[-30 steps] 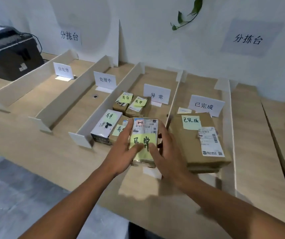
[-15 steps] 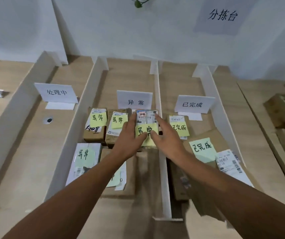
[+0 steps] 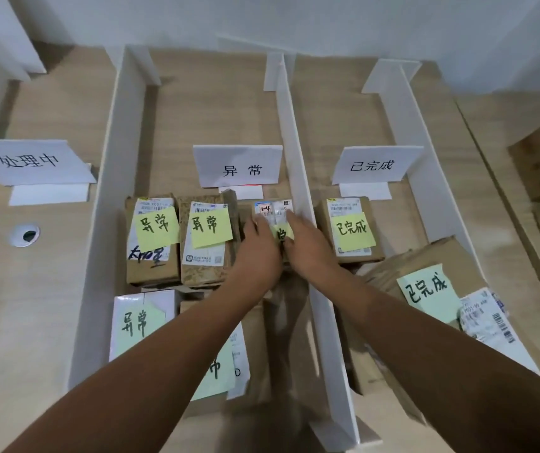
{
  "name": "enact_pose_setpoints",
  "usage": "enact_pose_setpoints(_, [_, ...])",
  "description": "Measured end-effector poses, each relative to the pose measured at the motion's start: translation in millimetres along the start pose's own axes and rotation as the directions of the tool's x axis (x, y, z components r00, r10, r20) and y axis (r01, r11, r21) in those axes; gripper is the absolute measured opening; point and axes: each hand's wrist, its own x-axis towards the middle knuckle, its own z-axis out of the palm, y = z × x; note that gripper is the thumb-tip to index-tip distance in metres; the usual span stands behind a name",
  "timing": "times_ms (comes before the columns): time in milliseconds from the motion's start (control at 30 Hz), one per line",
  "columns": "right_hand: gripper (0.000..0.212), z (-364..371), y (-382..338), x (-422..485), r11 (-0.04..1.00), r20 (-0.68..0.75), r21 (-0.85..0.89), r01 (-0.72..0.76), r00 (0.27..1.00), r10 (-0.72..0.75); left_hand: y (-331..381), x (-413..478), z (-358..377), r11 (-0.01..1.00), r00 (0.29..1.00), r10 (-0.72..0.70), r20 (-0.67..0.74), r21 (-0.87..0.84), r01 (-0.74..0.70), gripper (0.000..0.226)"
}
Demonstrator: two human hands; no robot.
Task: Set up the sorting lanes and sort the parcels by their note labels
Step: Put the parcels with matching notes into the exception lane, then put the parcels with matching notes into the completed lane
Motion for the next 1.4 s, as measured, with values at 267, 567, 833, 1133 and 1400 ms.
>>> enact_pose_setpoints(267, [0.062, -32.2, -33.6, -39.3, 0.993, -0.101, 0.12, 0.008, 0.995, 0.005, 14.5, -23.7, -27.2, 0.995, 0.995, 0.09, -0.049, 0.041, -0.088, 0.081])
enact_pose_setpoints(567, [0.051, -160.7, 18.4, -177.5, 0.941, -0.525, 0.13, 0.312, 0.827, -0.202, 147.1, -104.6, -42.5, 0.898, 0.842, 0.439, -0.315, 0.148, -0.413, 0.063])
enact_pose_setpoints(833, [0.06, -256.7, 299.0, -407.8, 0.988, -0.628, 0.011, -0.157, 0.767, 0.129, 332.7, -216.3, 125.0, 0.747, 0.744, 0.663, -0.081, 0.144, -0.649, 0.072])
enact_pose_setpoints(1133, [0.061, -293.7, 530.7, -615.1, 0.93, -0.675, 0.066, -0.362, 0.67, 0.309, 505.1, -340.7, 330.4, 0.626, 0.634, 0.772, 0.043, 0.125, -0.77, 0.074])
enact_pose_setpoints(1400, [0.063, -323.0, 665.6, -599.5, 0.936, -0.64, 0.132, -0.326, 0.693, 0.332, 580.0, -316.0, 427.2, 0.666, 0.687, 0.724, 0.058, 0.199, -0.719, 0.076])
